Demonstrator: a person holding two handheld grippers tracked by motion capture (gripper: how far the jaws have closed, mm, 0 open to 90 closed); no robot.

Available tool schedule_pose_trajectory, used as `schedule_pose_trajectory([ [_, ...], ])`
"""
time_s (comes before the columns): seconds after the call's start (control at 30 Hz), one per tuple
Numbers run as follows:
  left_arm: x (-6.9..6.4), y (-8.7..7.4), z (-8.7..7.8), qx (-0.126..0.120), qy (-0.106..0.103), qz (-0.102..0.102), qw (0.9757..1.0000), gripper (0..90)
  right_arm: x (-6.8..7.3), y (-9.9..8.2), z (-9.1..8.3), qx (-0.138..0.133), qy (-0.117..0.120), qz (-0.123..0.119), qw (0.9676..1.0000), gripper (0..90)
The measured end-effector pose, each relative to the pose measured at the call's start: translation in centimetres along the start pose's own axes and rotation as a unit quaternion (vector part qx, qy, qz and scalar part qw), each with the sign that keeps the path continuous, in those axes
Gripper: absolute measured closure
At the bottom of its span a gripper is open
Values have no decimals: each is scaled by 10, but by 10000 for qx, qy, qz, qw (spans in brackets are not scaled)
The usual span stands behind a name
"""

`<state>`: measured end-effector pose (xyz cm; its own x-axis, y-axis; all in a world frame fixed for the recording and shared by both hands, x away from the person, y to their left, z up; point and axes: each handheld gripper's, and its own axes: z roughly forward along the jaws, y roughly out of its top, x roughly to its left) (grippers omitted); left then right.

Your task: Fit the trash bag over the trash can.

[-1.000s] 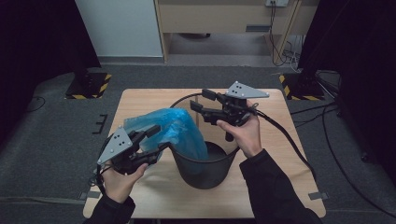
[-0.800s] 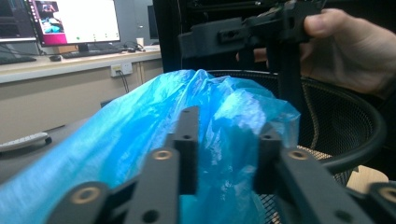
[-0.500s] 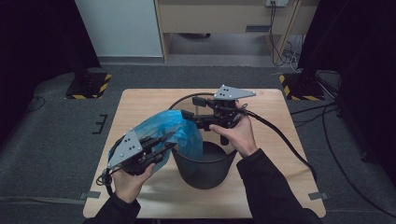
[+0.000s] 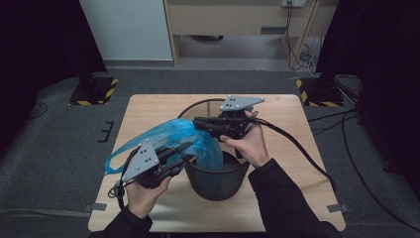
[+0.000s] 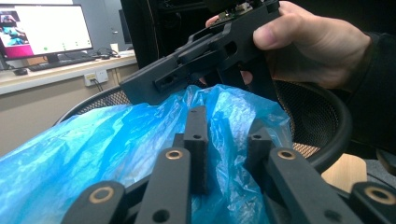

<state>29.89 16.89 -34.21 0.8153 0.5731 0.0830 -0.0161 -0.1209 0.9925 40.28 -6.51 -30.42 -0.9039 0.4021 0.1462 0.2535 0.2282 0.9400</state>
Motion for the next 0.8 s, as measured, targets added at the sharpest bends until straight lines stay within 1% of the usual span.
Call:
schedule_pose_trajectory([
  [0.07, 0, 0, 0, 14, 17, -21, 10000, 680, 0, 1, -3, -6, -69, -45, 10000, 900],
  [0.1, 0, 1, 0, 26, 34, -42, 10000, 624, 0, 1, -4, -40, -157, -77, 9998, 900],
  [0.13, 0, 2, 0, -26, 78, -121, 9999, 573, 0, 2, -5, -106, -250, -89, 9996, 900],
  [0.2, 0, 2, -1, -53, 110, -127, 9998, 484, -2, 4, -8, -244, -429, -71, 9988, 900],
  [0.23, 0, 4, -3, -77, 182, -129, 9997, 450, -3, 5, -10, -345, -564, -83, 9978, 900],
  [0.27, 1, 4, -4, -94, 212, -121, 9997, 430, -4, 7, -12, -411, -690, -74, 9967, 900],
  [0.3, 1, 4, -4, -94, 212, -121, 9997, 407, -4, 7, -12, -411, -690, -74, 9967, 900],
  [0.33, 2, 5, -6, -91, 252, -113, 9996, 390, -6, 10, -16, -539, -907, -86, 9944, 900],
  [0.4, 3, 7, -9, -115, 297, -132, 9994, 368, -9, 12, -19, -612, -1135, -110, 9916, 900],
  [0.5, 6, 8, -13, -178, 330, -180, 9991, 344, -13, 12, -23, -535, -1373, -103, 9890, 900],
  [0.53, 8, 9, -16, -229, 353, -226, 9989, 344, -13, 12, -23, -535, -1373, -103, 9890, 900],
  [0.57, 12, 11, -21, -312, 438, -332, 9980, 339, -17, 10, -25, -469, -1483, -22, 9878, 900],
  [0.6, 15, 11, -24, -349, 497, -418, 9973, 339, -19, 9, -25, -439, -1538, -33, 9871, 900],
  [0.63, 15, 11, -24, -349, 497, -418, 9973, 342, -21, 7, -25, -418, -1577, -31, 9866, 900],
  [0.67, 20, 9, -28, -436, 624, -630, 9951, 344, -22, 5, -24, -386, -1578, -9, 9867, 900],
  [0.7, 20, 9, -28, -436, 624, -630, 9951, 346, -22, 5, -24, -386, -1578, -9, 9867, 900],
  [0.73, 23, 8, -29, -452, 709, -723, 9938, 347, -22, 3, -22, -295, -1637, -98, 9860, 900],
  [0.77, 26, 6, -29, -446, 800, -800, 9926, 347, -22, 3, -21, -285, -1598, -79, 9867, 900],
  [0.8, 32, 0, -30, -392, 964, -965, 9899, 348, -21, 3, -20, -287, -1570, -74, 9871, 900],
])
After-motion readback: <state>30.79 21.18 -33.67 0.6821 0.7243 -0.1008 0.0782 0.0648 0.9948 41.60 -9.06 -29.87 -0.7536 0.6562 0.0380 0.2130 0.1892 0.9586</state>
